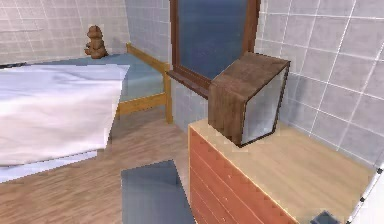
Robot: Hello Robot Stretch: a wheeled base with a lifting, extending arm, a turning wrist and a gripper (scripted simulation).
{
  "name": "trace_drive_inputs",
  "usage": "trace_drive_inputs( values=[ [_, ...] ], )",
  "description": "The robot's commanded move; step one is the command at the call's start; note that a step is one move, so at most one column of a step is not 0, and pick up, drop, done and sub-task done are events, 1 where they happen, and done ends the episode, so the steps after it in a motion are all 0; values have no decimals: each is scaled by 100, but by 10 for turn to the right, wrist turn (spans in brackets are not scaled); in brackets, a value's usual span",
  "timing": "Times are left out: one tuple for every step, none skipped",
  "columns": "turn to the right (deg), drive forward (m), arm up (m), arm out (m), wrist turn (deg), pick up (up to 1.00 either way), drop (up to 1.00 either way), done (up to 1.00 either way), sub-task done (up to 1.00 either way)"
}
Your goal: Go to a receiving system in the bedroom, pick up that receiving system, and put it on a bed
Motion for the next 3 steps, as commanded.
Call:
trace_drive_inputs(
  values=[
    [-150,0,0,0,0,0,0,0,0],
    [0,60,0,0,0,0,0,0,0],
    [-450,0,0,0,0,0,0,0,0]
  ],
)
